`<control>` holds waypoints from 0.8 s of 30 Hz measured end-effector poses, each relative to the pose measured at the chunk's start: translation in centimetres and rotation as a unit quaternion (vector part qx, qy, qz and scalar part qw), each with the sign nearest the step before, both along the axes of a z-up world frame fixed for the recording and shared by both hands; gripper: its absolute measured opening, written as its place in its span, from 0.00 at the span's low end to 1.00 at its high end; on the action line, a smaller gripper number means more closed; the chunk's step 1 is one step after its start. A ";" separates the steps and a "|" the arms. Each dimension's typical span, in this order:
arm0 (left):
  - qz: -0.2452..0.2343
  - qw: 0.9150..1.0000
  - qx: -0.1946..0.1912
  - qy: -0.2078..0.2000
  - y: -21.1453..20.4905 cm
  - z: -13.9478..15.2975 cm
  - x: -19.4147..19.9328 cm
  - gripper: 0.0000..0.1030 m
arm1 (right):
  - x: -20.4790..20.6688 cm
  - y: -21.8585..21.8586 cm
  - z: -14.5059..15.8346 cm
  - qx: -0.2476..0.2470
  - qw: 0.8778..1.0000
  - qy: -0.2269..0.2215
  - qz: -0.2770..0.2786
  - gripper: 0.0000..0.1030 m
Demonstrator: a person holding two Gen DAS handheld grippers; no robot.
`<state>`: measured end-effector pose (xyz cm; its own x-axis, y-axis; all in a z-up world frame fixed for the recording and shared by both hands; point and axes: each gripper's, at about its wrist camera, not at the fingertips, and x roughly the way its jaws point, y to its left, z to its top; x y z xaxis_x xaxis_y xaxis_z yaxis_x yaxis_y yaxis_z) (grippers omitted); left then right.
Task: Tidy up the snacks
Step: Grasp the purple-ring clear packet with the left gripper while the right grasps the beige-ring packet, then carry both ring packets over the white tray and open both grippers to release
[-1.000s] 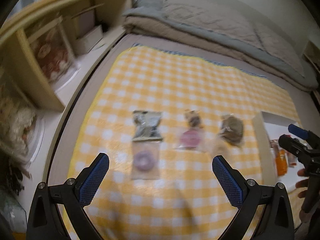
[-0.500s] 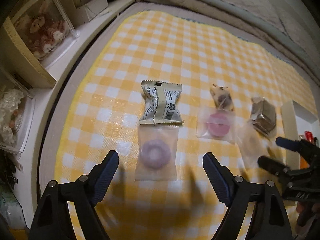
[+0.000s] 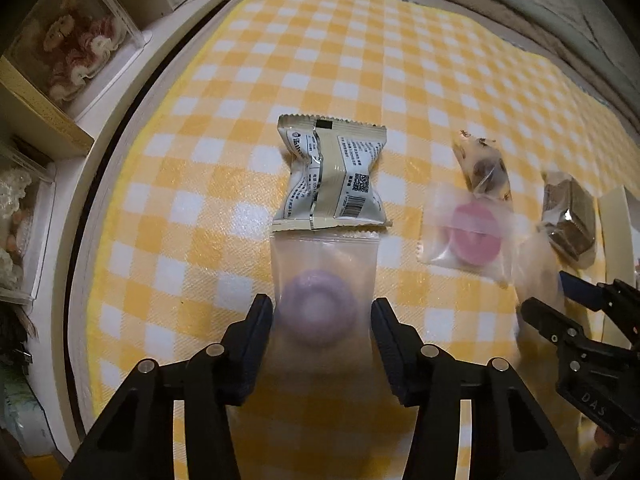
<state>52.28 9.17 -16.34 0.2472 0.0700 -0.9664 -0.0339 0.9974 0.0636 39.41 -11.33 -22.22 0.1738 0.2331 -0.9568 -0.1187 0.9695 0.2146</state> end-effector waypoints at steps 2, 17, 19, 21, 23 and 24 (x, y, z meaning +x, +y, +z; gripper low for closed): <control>0.001 1.000 0.003 -0.003 0.1 0.1 0.0 0.46 | -0.3 0.3 0.4 -0.007 1.000 -0.005 0.008 0.47; -0.003 0.998 0.001 -0.058 -0.1 5.5 -3.4 0.44 | -1.0 0.8 5.9 -0.014 0.998 -0.058 0.006 0.45; 0.000 0.997 -0.005 -0.071 0.1 6.8 -3.9 0.43 | -1.4 0.1 6.9 -0.008 0.998 -0.070 0.002 0.45; 0.001 0.996 -0.012 -0.084 0.1 7.9 -4.7 0.43 | -1.6 -0.2 8.1 -0.010 0.996 -0.085 -0.001 0.45; -0.002 0.995 -0.020 -0.100 0.1 9.3 -5.5 0.43 | -2.0 -0.6 9.1 -0.007 0.995 -0.097 -0.005 0.44; -0.004 0.994 -0.024 -0.105 0.0 9.8 -6.0 0.43 | -2.1 -0.8 9.5 -0.004 0.995 -0.100 -0.006 0.44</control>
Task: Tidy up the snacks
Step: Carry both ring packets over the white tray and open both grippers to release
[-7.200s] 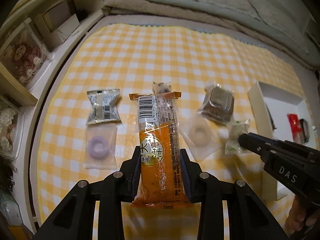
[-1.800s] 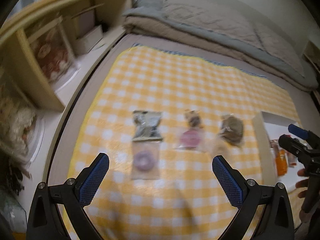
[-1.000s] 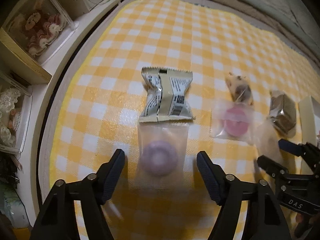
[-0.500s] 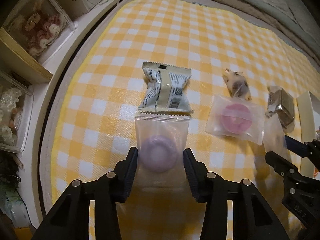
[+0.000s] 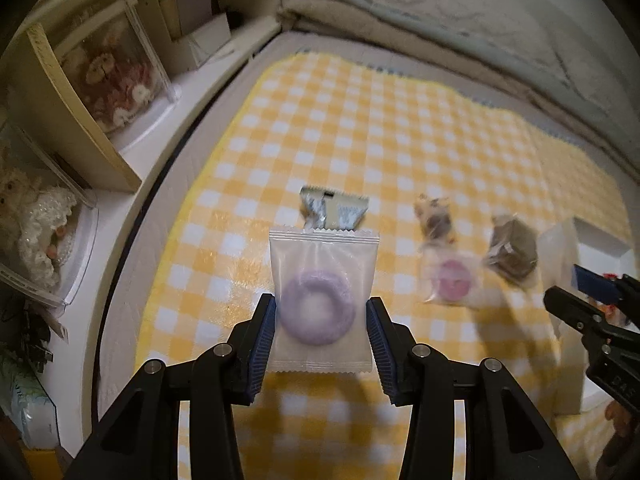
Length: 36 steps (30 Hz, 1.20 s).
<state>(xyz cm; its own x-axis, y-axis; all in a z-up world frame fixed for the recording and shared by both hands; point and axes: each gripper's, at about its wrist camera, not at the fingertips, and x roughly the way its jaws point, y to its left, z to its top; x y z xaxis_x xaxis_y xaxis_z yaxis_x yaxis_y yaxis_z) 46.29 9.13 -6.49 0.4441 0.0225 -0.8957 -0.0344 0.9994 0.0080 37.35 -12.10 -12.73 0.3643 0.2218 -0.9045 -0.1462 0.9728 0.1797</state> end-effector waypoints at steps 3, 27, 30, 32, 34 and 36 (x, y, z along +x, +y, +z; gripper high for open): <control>-0.007 1.000 -0.011 -0.019 -0.3 1.7 -1.3 0.43 | -0.4 -0.4 1.4 0.001 1.000 -0.016 -0.004 0.44; -0.087 0.987 -0.075 -0.112 -8.0 10.9 -10.9 0.43 | -8.1 -9.6 11.1 -0.002 0.990 -0.111 -0.081 0.44; -0.109 0.984 -0.082 -0.118 -10.0 11.4 -11.8 0.43 | -9.4 -12.1 11.9 -0.004 0.988 -0.115 -0.104 0.45; -0.121 0.982 -0.086 -0.120 -11.3 11.7 -12.4 0.43 | -10.2 -13.8 12.2 -0.006 0.986 -0.116 -0.119 0.45; -0.131 0.980 -0.091 -0.120 -12.4 11.7 -12.4 0.43 | -10.9 -15.4 12.5 -0.010 0.985 -0.116 -0.131 0.45; -0.143 0.978 -0.099 -0.117 -13.7 11.6 -12.5 0.43 | -11.7 -17.1 12.5 -0.015 0.983 -0.114 -0.143 0.45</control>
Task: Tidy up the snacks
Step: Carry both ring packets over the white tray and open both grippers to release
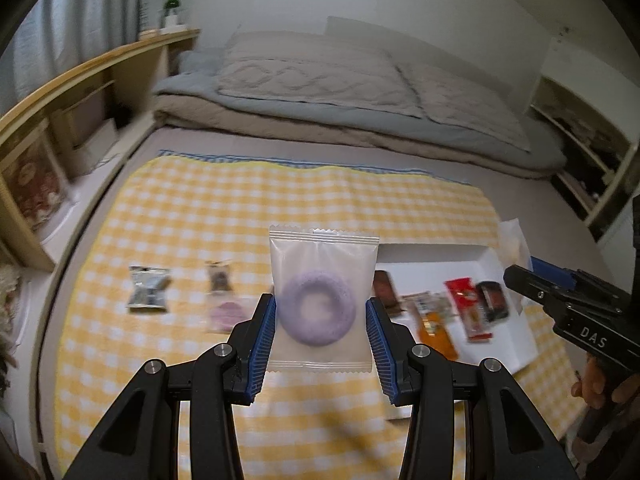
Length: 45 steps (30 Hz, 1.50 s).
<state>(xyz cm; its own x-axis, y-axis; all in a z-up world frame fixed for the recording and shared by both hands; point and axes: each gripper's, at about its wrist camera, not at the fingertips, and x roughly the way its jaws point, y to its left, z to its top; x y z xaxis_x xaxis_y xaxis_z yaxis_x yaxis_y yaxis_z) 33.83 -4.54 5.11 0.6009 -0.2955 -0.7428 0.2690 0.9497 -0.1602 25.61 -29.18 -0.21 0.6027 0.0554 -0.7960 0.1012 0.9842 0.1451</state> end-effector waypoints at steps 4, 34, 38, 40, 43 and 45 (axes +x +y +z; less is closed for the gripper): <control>-0.027 1.000 -0.003 0.005 -2.5 -0.5 0.4 0.43 | -1.5 -2.6 -0.1 -0.001 1.000 0.006 -0.026 0.45; -0.083 0.970 0.025 0.227 -16.4 -15.4 10.3 0.43 | -6.4 -15.8 -5.4 0.010 0.981 0.117 -0.155 0.45; -0.075 0.968 0.020 0.238 -16.6 -17.0 10.6 0.44 | -6.5 -16.6 -6.7 0.015 0.976 0.147 -0.159 0.45; -0.074 0.968 0.019 0.240 -16.8 -17.5 10.5 0.44 | -6.6 -16.9 -7.6 0.015 0.973 0.162 -0.162 0.45; -0.073 0.968 0.021 0.239 -16.6 -17.8 10.2 0.44 | -6.7 -17.4 -8.6 0.011 0.970 0.177 -0.165 0.45; -0.072 0.968 0.019 0.242 -16.5 -17.9 10.2 0.44 | -6.7 -17.6 -9.2 0.011 0.969 0.185 -0.164 0.45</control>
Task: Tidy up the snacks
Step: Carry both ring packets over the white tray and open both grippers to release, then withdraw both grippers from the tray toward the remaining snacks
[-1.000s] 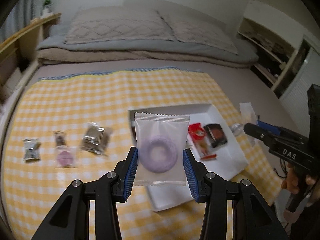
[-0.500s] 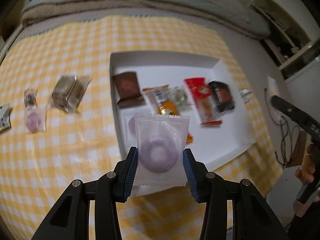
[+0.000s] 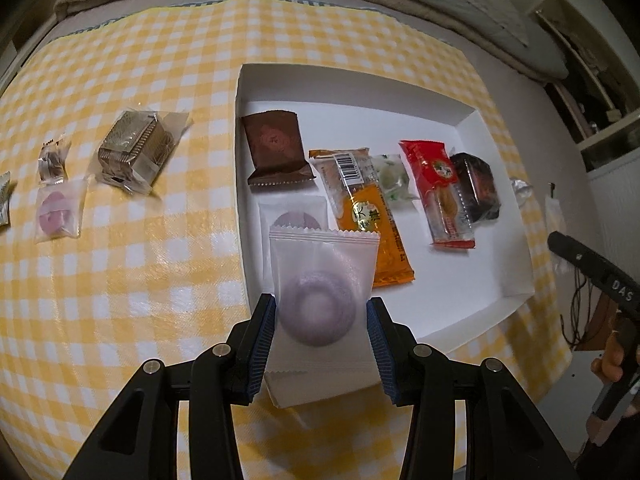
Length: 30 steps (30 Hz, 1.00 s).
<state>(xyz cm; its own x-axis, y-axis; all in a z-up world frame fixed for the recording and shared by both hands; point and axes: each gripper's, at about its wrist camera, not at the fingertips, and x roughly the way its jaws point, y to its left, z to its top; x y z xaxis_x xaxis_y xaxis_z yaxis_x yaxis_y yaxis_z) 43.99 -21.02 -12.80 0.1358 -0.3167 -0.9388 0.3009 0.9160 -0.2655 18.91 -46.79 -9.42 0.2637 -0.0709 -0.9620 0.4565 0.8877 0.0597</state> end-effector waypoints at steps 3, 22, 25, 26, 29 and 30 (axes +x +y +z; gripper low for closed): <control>0.008 1.000 -0.011 0.011 0.4 -0.4 0.2 0.45 | 0.1 -0.2 -1.2 -0.001 1.000 0.016 0.008 0.45; -0.002 1.000 0.003 0.009 0.5 -0.2 -0.2 0.80 | -0.1 0.3 -3.1 -0.007 0.998 0.055 0.026 0.87; -0.006 1.000 0.002 0.007 0.6 0.0 -0.4 0.87 | -0.4 0.4 -3.0 -0.009 0.998 0.050 0.025 0.94; -0.007 1.000 0.002 0.006 0.7 0.1 -0.5 0.92 | -0.5 0.3 -2.9 -0.010 0.998 0.048 0.024 0.98; -0.011 1.000 0.002 0.002 0.9 0.4 -0.8 1.00 | -0.9 0.3 -2.6 -0.008 0.999 0.039 0.021 1.00; -0.012 1.000 0.003 0.001 1.1 0.4 -1.0 1.00 | -1.0 0.3 -2.6 -0.006 0.999 0.037 0.019 1.00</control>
